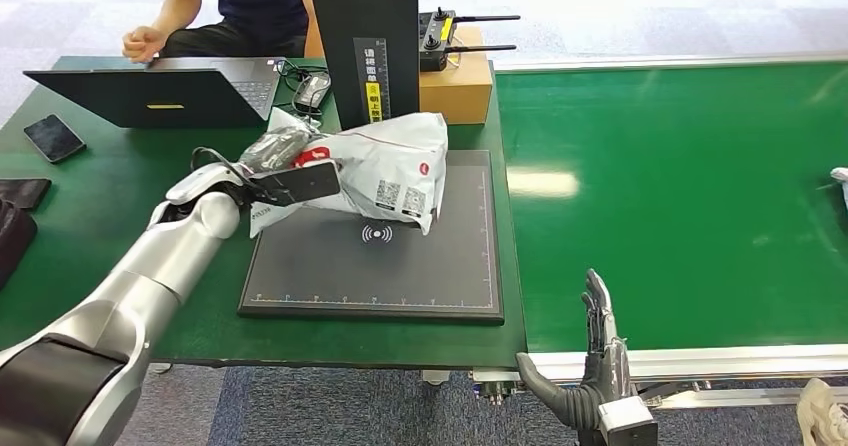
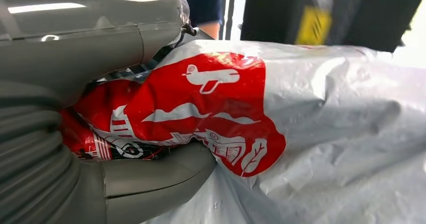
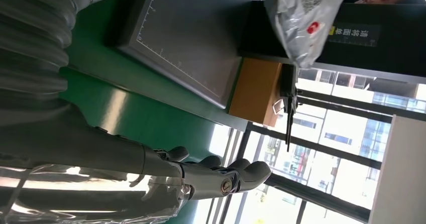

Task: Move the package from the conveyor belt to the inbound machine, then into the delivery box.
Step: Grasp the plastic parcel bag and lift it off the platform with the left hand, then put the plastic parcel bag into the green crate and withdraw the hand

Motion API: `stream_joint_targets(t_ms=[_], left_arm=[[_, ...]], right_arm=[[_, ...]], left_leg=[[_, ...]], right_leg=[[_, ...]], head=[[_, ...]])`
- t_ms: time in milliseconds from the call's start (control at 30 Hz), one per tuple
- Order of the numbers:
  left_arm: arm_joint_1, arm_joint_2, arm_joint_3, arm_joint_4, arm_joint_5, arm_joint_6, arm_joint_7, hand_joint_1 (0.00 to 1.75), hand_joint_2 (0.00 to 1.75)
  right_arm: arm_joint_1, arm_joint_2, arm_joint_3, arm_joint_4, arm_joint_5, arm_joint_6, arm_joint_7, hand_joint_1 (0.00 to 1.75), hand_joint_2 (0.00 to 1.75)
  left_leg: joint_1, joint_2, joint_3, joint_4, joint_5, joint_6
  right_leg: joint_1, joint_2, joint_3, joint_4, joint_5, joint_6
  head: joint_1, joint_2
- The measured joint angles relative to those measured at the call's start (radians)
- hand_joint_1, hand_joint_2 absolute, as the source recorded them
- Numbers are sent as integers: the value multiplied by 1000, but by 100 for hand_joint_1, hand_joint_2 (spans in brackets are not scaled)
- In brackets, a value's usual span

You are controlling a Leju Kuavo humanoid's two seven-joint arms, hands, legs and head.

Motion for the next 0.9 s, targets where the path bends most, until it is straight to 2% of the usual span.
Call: stream_joint_targets(t_ms=[133,400,767,900], left_arm=[[43,40,99,-84,80,26,-20,175,175],[122,102,353,-202,190,75,-45,175,175],[176,174,750,-217,126,322,33,175,175],[184,216,889,-176,59,422,125,175,175]], right_arm=[[3,1,-2,0,2,10,-1,0,175],[-5,1,-2,13,6,-7,-1,0,175],[-33,19,-1,20,29,18,2,0,175],[-38,27,-1,19,35,30,7,0,175]], left_leg=[[0,1,0,0,0,0],[0,1,-1,0,0,0],[2,3,-3,0,0,-1],[2,4,-3,0,0,-1]], right_leg=[[0,1,0,0,0,0],[1,2,-1,0,0,0],[2,3,-3,1,0,-2],[2,5,-5,1,0,-3]], head=[[0,0],[0,0],[0,0],[0,0]])
